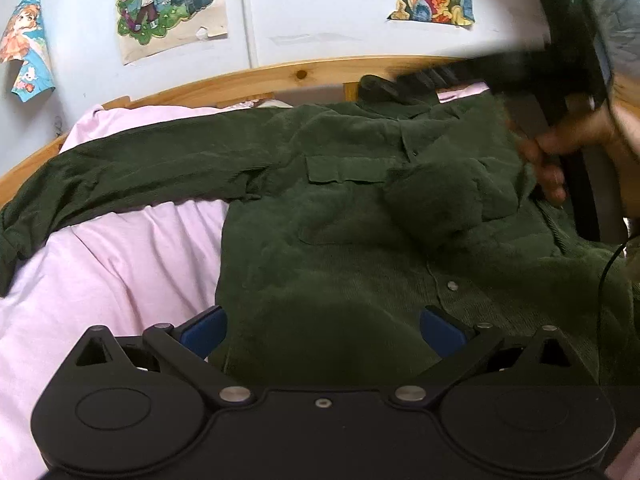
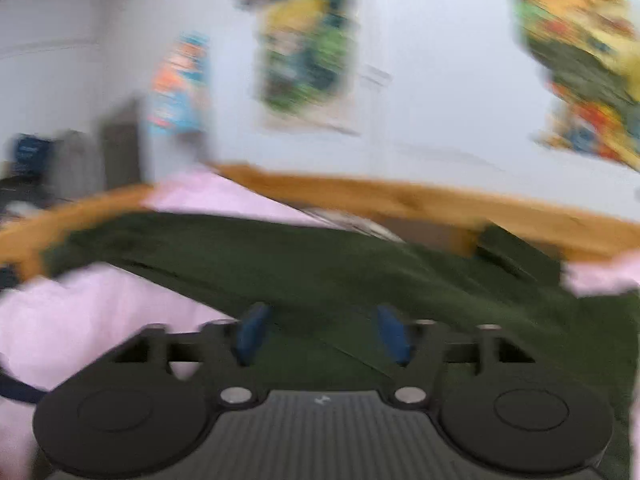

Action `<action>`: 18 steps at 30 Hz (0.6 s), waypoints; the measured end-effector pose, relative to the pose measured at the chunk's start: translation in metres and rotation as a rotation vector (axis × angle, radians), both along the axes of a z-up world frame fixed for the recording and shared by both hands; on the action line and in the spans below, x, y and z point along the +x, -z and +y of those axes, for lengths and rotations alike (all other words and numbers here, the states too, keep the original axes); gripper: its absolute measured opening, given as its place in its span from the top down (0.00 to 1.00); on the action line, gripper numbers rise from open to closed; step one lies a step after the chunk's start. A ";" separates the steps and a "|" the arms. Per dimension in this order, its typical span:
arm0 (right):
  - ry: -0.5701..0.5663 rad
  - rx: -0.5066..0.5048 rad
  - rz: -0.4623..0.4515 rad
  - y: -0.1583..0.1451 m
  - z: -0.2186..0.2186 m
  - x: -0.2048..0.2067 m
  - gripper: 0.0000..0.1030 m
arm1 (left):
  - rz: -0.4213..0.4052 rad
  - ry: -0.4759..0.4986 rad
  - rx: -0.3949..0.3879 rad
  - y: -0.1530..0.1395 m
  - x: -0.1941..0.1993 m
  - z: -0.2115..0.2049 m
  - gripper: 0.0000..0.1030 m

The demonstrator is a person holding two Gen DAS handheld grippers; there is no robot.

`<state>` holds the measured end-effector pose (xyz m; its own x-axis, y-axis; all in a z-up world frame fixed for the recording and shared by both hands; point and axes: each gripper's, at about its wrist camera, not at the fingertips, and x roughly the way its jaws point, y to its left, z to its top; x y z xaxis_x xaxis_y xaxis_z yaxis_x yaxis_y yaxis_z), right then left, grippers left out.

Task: Fold large clothes

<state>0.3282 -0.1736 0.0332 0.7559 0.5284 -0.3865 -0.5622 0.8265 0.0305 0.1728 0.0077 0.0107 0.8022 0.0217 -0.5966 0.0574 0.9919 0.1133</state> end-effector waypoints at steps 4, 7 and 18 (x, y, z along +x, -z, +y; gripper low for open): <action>0.280 -0.025 0.162 0.042 -0.063 0.042 0.31 | 0.005 0.026 0.025 0.006 0.000 0.002 0.01; 0.371 0.045 0.296 0.066 -0.096 0.066 0.26 | 0.016 0.016 0.018 0.010 0.006 0.004 0.01; -0.013 0.158 0.169 0.000 -0.012 0.041 0.98 | 0.010 0.019 0.013 0.008 0.003 0.006 0.01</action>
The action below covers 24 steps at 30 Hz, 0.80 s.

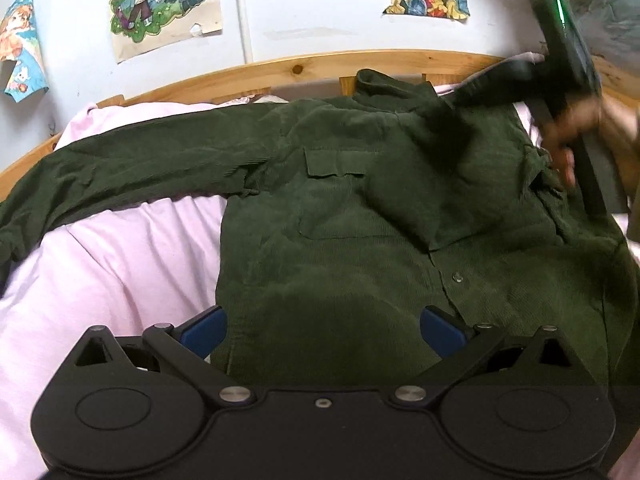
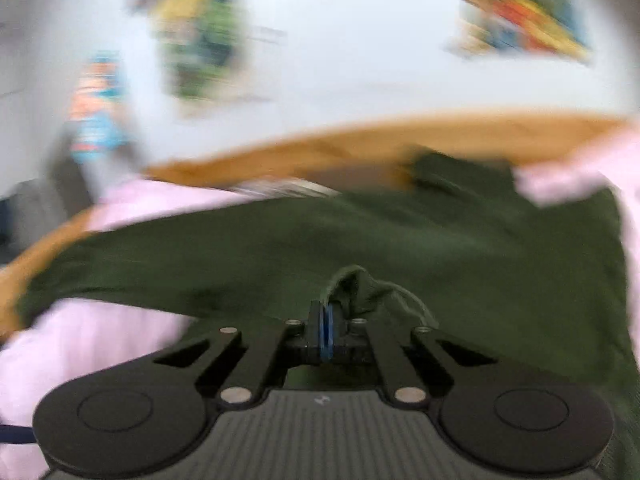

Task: Fold large clothes

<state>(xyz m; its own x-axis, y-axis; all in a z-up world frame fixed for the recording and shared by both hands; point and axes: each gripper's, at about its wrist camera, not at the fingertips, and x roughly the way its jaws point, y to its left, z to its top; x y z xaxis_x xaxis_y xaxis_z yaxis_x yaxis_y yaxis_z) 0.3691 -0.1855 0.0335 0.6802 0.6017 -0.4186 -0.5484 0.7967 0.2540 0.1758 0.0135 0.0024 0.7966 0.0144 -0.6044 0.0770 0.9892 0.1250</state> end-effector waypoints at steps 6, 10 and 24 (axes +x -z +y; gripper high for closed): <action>-0.398 0.041 0.003 -0.021 0.073 -0.026 0.38 | 0.017 0.051 -0.007 0.004 0.005 -0.013 0.01; -0.323 -0.054 -0.078 -0.019 0.056 -0.026 0.22 | 0.028 0.088 -0.002 0.013 0.013 -0.020 0.01; 0.577 -0.130 0.014 0.046 -0.120 0.126 0.19 | -0.113 -0.039 0.141 0.019 0.095 0.021 0.01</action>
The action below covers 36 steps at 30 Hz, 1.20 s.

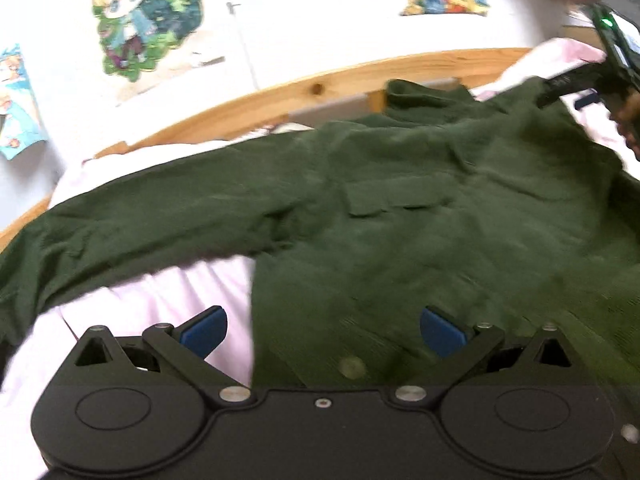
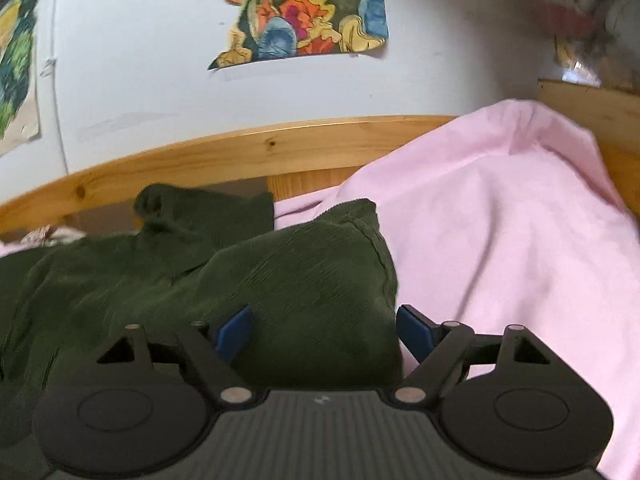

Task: Fold large clothes

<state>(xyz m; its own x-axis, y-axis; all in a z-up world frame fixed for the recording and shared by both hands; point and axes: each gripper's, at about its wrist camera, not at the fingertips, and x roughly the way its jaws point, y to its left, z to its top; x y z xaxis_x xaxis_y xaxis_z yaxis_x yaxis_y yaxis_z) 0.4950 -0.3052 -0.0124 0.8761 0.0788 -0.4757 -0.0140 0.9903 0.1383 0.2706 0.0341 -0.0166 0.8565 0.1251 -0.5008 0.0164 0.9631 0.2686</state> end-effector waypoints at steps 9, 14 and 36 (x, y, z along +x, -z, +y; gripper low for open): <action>-0.007 -0.107 -0.049 -0.003 -0.033 -0.012 0.94 | 0.003 0.026 -0.038 0.020 0.051 -0.015 0.01; -0.047 -0.089 0.020 0.005 -0.073 -0.007 0.92 | 0.068 0.051 0.000 0.041 0.079 -0.039 0.01; -0.002 -0.074 0.120 0.038 -0.062 -0.144 0.74 | 0.024 -0.023 -0.040 0.004 0.032 0.004 0.01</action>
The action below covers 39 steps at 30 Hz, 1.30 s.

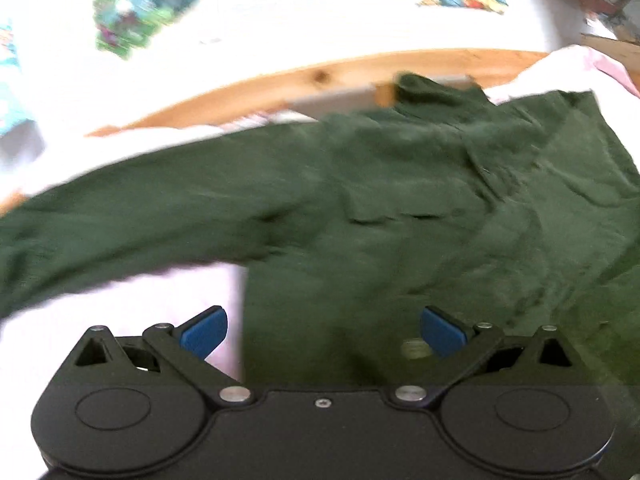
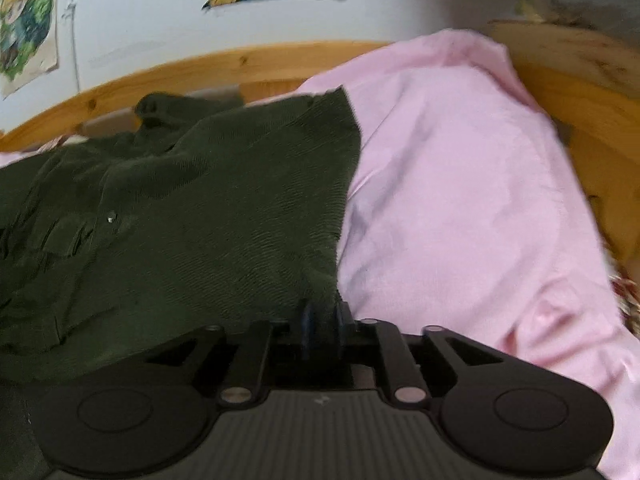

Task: Fold large clothes

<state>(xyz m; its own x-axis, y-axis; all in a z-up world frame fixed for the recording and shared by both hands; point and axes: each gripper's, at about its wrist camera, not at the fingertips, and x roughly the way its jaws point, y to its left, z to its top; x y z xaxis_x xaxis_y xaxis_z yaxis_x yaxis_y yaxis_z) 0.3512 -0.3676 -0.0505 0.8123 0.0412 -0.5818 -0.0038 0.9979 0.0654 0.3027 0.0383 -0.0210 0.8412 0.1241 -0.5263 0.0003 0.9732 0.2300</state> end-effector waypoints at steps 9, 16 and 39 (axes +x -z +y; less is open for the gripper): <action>-0.079 0.272 -0.154 -0.014 0.068 -0.093 0.13 | -0.117 -0.472 0.024 -0.036 -0.032 0.113 0.01; -0.296 0.169 -0.141 -0.001 0.110 -0.112 0.11 | -0.124 -0.499 0.457 -0.059 -0.022 0.157 0.04; -0.262 0.297 -0.173 -0.020 0.060 -0.121 0.11 | 0.205 -0.149 -0.150 -0.212 -0.024 0.033 0.91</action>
<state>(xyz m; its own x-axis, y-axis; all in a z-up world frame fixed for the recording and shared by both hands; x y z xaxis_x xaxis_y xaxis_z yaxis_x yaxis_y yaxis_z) 0.2299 -0.3072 -0.0307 0.8366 0.4043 -0.3696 -0.2908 0.8996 0.3258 0.2789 0.0712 0.1913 0.6940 0.1462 -0.7050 -0.1138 0.9891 0.0932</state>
